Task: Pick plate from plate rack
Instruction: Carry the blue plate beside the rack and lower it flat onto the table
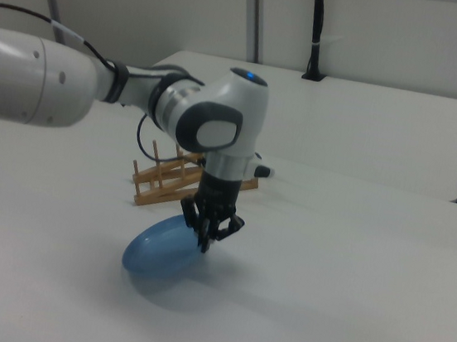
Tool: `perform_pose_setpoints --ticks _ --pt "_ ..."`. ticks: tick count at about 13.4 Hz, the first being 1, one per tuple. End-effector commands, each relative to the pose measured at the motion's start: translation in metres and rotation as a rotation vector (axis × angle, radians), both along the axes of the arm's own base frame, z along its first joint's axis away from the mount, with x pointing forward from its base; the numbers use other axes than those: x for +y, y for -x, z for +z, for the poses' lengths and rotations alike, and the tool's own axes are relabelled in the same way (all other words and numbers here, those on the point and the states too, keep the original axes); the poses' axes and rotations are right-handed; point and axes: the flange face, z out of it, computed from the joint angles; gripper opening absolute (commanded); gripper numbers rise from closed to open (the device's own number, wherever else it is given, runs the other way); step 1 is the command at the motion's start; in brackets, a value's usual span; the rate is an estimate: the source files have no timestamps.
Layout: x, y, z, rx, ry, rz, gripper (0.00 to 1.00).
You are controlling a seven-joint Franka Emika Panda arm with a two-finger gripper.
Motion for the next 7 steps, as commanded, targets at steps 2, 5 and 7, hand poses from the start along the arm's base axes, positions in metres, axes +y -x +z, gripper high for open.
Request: perform_pose_setpoints --ticks 2,5,7 --pt "0.007 0.004 -0.033 -0.02 0.046 0.076 0.05" --pt "0.009 0.004 -0.041 0.011 0.103 0.129 0.19" --pt "0.008 0.003 -0.04 0.012 0.112 0.136 0.52"
